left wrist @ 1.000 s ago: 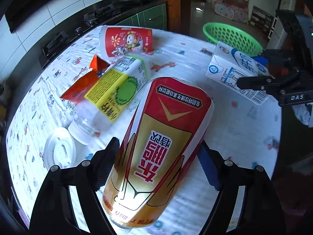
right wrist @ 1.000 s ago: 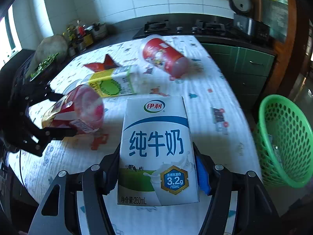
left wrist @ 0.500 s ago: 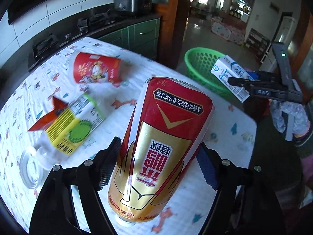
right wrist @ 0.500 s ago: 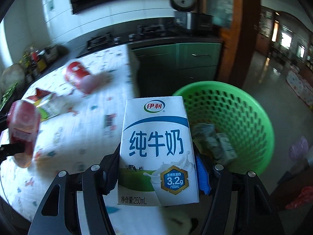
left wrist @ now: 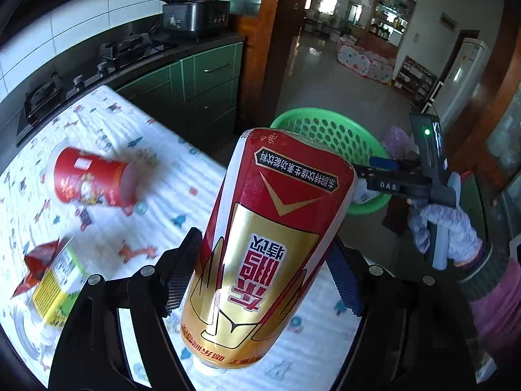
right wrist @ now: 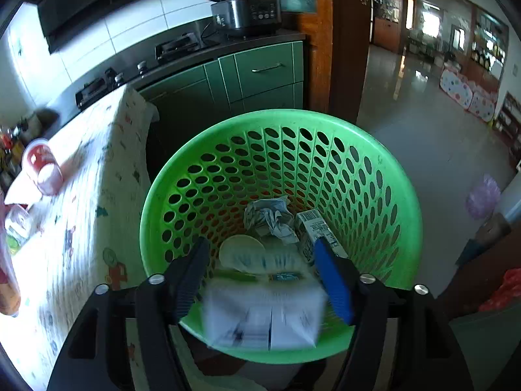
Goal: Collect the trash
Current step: 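Carry the gold drink bottle over the basket and open the left tool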
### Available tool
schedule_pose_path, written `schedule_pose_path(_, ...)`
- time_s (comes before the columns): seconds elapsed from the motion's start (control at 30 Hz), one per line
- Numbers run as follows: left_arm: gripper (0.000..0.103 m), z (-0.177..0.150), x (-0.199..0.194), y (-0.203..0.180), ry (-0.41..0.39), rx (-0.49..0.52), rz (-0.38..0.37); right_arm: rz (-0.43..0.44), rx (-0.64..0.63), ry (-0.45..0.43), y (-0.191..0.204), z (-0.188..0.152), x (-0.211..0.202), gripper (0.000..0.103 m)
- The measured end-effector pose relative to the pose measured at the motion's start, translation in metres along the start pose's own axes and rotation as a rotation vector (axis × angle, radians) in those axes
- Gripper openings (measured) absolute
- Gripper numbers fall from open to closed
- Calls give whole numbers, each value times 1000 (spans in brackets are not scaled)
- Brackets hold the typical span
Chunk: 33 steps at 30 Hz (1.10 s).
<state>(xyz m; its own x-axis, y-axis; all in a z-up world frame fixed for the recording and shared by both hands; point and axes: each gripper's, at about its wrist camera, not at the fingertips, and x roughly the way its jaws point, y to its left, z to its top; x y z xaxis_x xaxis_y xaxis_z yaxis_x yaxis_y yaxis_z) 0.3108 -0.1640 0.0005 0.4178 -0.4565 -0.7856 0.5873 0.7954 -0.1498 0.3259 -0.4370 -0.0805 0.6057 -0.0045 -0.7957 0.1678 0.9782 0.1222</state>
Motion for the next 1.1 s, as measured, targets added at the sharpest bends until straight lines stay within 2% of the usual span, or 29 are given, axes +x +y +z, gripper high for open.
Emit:
schedule_pose_path(0.27,73,40,26,-30,-5,13,-34,3,0,-46,-16,-8,-20,69)
schedule_pose_path(0.63,73,81,91,-68,64,-4,-72,-29,-19,-103,-43,-35,-59,74)
schedule_pose_path(0.87,74,87,128,-90,117,20,-52,-24,3,-113,-58,-46,-65,75)
schedule_pose_path(1.1,75,90,143,-89,152,2,-38,-16,24,-111,-66,-52,-67,75)
